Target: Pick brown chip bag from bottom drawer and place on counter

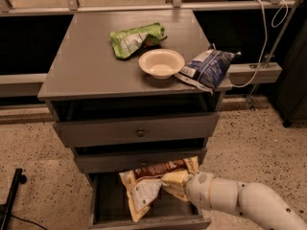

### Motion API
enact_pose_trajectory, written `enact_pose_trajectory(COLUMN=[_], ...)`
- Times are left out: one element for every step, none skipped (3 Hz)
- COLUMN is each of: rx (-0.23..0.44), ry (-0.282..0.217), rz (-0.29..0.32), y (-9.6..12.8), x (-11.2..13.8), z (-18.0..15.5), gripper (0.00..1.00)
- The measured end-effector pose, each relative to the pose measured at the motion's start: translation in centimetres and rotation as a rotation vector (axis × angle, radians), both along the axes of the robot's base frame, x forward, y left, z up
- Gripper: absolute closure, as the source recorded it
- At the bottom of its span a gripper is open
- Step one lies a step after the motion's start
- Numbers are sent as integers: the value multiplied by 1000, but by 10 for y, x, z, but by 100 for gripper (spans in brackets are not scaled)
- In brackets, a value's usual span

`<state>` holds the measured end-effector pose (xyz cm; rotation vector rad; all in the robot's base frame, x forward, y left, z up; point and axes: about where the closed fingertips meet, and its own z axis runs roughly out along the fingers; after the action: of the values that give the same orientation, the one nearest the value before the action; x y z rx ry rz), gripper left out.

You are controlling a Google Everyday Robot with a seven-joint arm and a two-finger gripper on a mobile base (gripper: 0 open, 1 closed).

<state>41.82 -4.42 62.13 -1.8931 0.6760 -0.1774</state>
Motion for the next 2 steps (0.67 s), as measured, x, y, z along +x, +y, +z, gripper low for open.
enact_pose_trajectory(rx=[-93,-126], ry=[-9,-33], rz=[16,149], y=[4,19], x=[20,55], z=[32,86], gripper=[100,100])
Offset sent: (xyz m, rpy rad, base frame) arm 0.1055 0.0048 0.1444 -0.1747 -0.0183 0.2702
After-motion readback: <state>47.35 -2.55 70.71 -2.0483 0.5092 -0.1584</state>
